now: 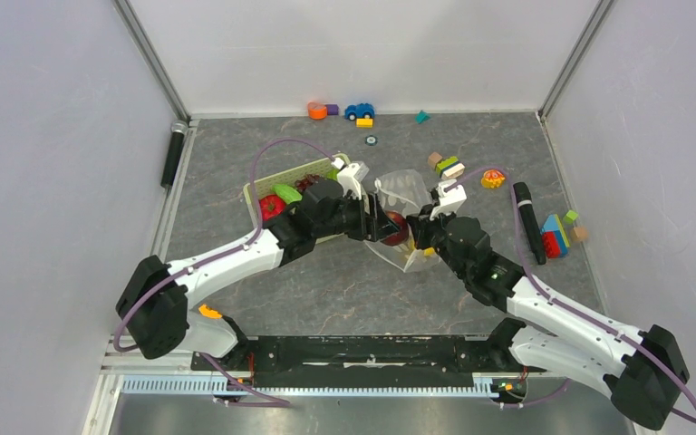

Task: Place the food in the zip-top bag and seal the zipper
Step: Place the fake fruit in the zipper food storage bag, then pick up the fake fruit from the bin.

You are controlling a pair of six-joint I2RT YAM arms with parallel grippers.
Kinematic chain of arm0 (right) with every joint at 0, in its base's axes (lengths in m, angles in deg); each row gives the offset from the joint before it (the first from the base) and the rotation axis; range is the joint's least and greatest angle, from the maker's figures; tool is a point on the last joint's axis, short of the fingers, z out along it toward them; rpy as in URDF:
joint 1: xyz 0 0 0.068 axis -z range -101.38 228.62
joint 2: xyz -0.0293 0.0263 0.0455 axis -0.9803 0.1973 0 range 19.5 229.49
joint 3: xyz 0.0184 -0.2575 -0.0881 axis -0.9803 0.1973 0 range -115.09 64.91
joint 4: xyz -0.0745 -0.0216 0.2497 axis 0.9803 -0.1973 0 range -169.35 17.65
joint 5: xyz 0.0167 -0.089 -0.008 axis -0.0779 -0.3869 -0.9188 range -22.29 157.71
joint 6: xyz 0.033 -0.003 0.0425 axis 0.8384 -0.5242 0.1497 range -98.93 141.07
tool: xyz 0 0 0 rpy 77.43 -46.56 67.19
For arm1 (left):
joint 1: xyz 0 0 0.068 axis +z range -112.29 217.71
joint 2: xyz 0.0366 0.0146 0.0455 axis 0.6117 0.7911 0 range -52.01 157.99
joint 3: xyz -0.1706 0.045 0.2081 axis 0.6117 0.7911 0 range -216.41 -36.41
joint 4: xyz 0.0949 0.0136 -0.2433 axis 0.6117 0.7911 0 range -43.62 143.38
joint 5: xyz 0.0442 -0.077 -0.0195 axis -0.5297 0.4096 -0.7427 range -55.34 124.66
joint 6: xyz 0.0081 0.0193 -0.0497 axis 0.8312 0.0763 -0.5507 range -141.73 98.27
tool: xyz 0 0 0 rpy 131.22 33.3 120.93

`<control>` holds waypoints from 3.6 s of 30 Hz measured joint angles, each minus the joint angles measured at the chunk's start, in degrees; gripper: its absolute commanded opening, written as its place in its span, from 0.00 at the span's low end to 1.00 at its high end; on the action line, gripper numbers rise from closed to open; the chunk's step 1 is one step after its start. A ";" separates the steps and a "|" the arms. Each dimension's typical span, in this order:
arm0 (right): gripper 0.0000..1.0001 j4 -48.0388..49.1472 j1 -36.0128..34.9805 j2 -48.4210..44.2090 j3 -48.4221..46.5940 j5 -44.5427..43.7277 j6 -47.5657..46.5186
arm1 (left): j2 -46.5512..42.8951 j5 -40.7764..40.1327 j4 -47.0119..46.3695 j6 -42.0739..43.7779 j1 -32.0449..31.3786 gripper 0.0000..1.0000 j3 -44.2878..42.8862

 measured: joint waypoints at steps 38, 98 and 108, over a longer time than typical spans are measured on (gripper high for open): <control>0.09 0.04 0.15 2.78 0.59 -4.98 -0.90 | -12.04 -34.80 25.18 -0.42 1.07 1.00 -1.68; 0.10 -1.51 0.11 8.07 -1.16 -12.28 -1.77 | 16.98 -20.81 20.44 -7.02 30.14 0.45 -8.13; 0.10 -1.53 0.11 8.09 -1.27 -12.26 -1.75 | 10.34 -19.08 20.94 -6.95 30.08 0.31 -5.27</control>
